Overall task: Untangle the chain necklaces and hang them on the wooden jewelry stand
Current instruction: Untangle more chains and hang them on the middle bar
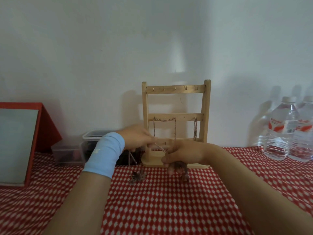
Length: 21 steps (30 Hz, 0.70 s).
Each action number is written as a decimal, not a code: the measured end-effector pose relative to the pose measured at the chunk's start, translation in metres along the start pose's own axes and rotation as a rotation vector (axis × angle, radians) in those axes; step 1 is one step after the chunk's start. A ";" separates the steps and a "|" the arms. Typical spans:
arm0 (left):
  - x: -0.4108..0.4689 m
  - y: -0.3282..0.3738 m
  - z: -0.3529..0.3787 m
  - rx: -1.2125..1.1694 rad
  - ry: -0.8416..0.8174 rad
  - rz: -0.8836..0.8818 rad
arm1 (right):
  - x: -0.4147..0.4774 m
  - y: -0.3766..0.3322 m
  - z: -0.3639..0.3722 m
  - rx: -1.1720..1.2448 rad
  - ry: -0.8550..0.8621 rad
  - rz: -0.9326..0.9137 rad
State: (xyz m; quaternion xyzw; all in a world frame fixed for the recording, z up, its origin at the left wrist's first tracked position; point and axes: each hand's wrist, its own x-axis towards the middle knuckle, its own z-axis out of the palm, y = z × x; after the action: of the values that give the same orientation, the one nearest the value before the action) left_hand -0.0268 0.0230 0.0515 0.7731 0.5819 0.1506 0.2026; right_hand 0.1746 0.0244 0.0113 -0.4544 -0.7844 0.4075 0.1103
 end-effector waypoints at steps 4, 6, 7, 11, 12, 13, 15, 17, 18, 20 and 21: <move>-0.002 -0.023 -0.026 -0.177 0.294 0.012 | -0.002 0.011 -0.004 -0.069 -0.091 0.087; -0.004 -0.032 -0.033 -0.142 0.286 -0.037 | 0.000 0.015 -0.006 0.004 -0.045 0.060; -0.005 -0.034 -0.035 -0.130 0.237 -0.079 | 0.001 0.015 -0.007 0.049 -0.022 0.035; -0.013 -0.028 -0.032 -0.151 -0.082 -0.227 | 0.002 0.010 -0.009 0.126 0.041 -0.047; -0.014 -0.025 -0.030 -0.096 -0.133 -0.239 | 0.001 0.008 -0.009 0.123 0.062 -0.062; -0.015 -0.021 -0.028 -0.040 -0.168 -0.244 | 0.000 0.005 -0.009 0.120 0.085 -0.079; -0.016 -0.013 -0.024 0.060 -0.198 -0.220 | -0.001 0.001 -0.008 0.128 0.128 -0.109; -0.013 -0.008 -0.019 0.067 -0.219 -0.134 | -0.002 -0.003 -0.008 0.148 0.159 -0.140; -0.012 -0.005 -0.014 0.000 -0.246 -0.071 | -0.003 -0.005 -0.007 0.164 0.170 -0.159; -0.009 0.001 -0.001 -0.207 -0.298 0.068 | -0.004 -0.008 -0.006 0.206 0.192 -0.194; -0.007 0.002 0.005 -0.312 -0.316 0.117 | -0.005 -0.009 -0.006 0.224 0.210 -0.202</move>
State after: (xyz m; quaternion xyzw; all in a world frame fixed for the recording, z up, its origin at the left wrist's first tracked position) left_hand -0.0243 0.0151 0.0482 0.7789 0.4666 0.1275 0.3992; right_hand 0.1747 0.0214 0.0229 -0.3981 -0.7599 0.4296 0.2821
